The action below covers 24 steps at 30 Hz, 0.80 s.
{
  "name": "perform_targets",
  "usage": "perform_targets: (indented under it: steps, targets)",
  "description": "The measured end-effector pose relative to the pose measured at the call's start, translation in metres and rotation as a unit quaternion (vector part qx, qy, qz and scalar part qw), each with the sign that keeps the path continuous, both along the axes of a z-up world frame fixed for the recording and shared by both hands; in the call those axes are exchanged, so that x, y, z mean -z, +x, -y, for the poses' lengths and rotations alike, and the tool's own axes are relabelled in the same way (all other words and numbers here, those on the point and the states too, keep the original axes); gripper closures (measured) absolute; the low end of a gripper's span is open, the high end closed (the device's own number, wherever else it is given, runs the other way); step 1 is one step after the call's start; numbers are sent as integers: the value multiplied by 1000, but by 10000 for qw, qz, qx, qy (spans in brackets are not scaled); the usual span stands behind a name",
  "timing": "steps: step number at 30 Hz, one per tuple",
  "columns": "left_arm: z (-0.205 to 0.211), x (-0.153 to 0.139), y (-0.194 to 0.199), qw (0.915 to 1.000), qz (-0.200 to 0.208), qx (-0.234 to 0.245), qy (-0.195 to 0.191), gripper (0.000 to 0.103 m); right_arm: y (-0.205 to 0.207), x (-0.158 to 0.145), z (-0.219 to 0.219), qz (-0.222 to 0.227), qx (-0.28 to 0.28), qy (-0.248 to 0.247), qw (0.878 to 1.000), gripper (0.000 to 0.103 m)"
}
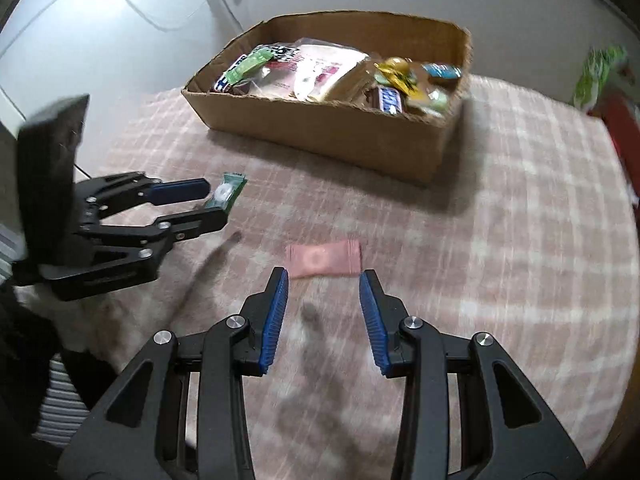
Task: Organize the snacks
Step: 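Move the left gripper over the green candy while the right approaches the pink candy, then grasp the green candy with the left gripper while the right grasps the pink candy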
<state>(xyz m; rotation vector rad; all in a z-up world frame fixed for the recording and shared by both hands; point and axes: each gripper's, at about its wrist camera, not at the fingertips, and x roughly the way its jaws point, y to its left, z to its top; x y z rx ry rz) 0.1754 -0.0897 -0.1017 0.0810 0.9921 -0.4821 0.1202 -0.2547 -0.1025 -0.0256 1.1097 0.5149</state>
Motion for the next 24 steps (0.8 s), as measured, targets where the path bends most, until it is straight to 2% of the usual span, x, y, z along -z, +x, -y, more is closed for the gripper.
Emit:
perform_targets:
  steps: [2, 5, 6, 7, 8, 12, 15, 17, 21, 22, 24]
  targets:
    - [2, 3, 1, 10000, -20, 41, 52, 63, -2, 2, -1, 78, -59, -190, 9998, 64]
    - [5, 3, -1, 9999, 47, 59, 112, 64, 1, 13, -14, -56, -300, -317, 9990, 64]
    - [5, 2, -1, 9999, 49, 51, 112, 64, 0, 15, -18, -56, -313, -357, 9989, 59]
    - [5, 2, -1, 9999, 54, 29, 121, 67, 0, 16, -21, -26, -337, -387, 9987, 50]
    - [4, 2, 0, 9999, 57, 3, 132, 69, 1, 17, -27, 21, -369, -427, 9984, 47]
    - [4, 2, 3, 9999, 37, -63, 127, 69, 6, 23, -44, 199, -362, -708, 9966, 47]
    - [8, 4, 3, 9995, 128, -4, 291, 69, 7, 24, -53, 384, -421, -900, 9943, 47]
    - [11, 5, 4, 9990, 191, -3, 415, 76, 9, 25, -55, 452, -505, -944, 9932, 47]
    - [9, 5, 5, 9989, 220, -33, 412, 81, 13, 26, -58, 527, -651, -1059, 9908, 59]
    - [8, 5, 4, 9988, 236, -35, 418, 82, 14, 25, -58, 518, -661, -1061, 9908, 66]
    - [8, 5, 3, 9987, 260, -55, 430, 82, 15, 23, -55, 450, -690, -994, 9916, 70]
